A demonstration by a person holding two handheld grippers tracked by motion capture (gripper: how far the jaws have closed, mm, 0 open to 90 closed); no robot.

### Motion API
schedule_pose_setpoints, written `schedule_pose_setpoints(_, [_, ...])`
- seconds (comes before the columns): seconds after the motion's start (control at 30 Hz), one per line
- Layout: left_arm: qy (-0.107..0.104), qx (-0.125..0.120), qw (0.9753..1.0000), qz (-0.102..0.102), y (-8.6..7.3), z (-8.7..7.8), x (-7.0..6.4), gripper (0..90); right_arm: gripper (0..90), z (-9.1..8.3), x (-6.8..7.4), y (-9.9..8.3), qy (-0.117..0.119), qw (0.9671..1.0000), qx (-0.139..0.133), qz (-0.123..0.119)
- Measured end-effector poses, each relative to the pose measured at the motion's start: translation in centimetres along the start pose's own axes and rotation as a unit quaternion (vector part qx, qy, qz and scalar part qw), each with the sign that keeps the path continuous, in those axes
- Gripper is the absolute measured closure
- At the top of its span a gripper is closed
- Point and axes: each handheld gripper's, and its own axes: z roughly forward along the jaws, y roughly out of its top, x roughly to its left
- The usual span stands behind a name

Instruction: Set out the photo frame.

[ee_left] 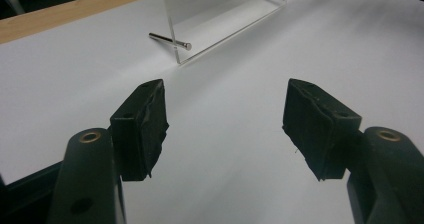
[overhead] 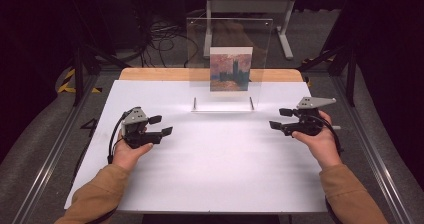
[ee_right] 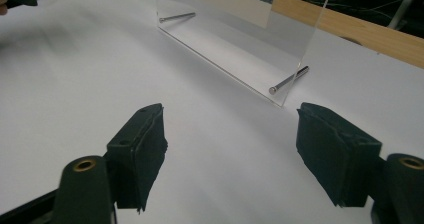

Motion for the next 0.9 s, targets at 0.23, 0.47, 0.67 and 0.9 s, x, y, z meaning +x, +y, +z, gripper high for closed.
schedule_pose_setpoints(0.23, [-0.001, 0.004, 1.0, 0.004, -1.2, -1.3, -0.7, 31.8, 24.7, -2.5, 1.4, -2.0, -0.008, 0.9998, -0.017, 0.0])
schedule_pose_setpoints(0.47, [0.0, 0.001, 0.9999, -0.011, -2.5, -1.7, -0.9, 31.2, 23.9, -3.4, 2.0, -4.5, -0.014, 0.9996, -0.022, 0.009])
schedule_pose_setpoints(0.67, [0.004, -0.005, 0.9996, -0.029, -3.6, -2.0, -0.7, 31.2, 23.9, -3.7, 1.9, -6.3, -0.027, 0.9992, -0.019, 0.022])
schedule_pose_setpoints(0.9, [0.009, -0.018, 0.9994, -0.027, -3.7, -2.4, -0.6, 30.9, 23.8, -3.6, 1.8, -6.6, -0.03, 0.9988, -0.027, 0.028])
